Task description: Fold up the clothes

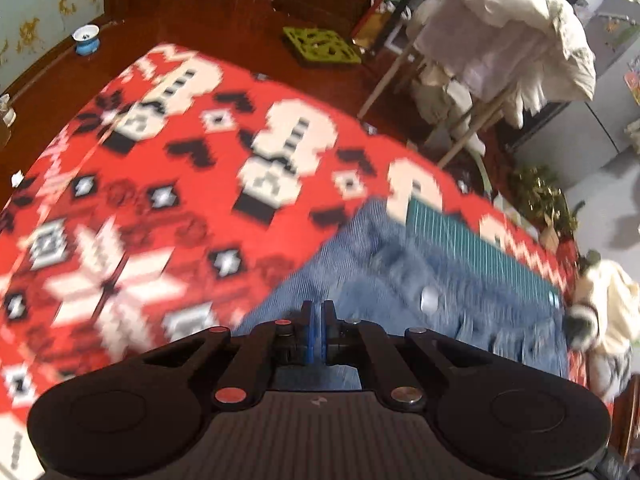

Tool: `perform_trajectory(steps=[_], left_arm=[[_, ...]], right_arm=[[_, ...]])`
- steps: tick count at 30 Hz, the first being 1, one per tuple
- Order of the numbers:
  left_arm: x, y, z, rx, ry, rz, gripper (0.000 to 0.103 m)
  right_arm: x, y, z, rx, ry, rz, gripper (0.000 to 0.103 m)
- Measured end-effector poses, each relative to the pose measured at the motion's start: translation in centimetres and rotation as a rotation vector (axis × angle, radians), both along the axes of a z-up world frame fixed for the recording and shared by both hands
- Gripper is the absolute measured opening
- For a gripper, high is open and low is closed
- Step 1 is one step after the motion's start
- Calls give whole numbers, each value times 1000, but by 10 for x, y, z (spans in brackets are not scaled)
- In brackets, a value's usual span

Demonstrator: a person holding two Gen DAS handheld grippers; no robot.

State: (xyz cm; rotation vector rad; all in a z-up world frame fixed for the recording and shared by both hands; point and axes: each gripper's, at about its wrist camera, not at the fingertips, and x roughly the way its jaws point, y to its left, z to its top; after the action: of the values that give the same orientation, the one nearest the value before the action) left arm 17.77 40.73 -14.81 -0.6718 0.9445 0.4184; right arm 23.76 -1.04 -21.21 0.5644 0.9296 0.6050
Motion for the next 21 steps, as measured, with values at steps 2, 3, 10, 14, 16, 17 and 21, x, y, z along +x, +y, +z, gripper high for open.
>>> perform_trajectory(steps=[2, 3, 10, 14, 16, 17, 21], left_arm=[[17, 7, -1, -14, -22, 12, 3], [22, 9, -2, -25, -34, 21, 3], [72, 9, -13, -39, -40, 20, 2], [85, 8, -21, -3, -7, 11, 0], [88, 7, -21, 13, -10, 0, 1], [89, 6, -21, 26, -6, -12, 1], [94, -1, -18, 96, 4, -53, 1]], right_arm=[[1, 0, 0, 1, 1, -3, 31], [2, -1, -1, 2, 2, -4, 31], [5, -3, -4, 5, 12, -16, 31], [6, 0, -6, 3, 16, -12, 31], [7, 2, -7, 3, 17, -8, 31], [6, 3, -7, 2, 18, -7, 31], [3, 1, -5, -1, 13, 0, 31]])
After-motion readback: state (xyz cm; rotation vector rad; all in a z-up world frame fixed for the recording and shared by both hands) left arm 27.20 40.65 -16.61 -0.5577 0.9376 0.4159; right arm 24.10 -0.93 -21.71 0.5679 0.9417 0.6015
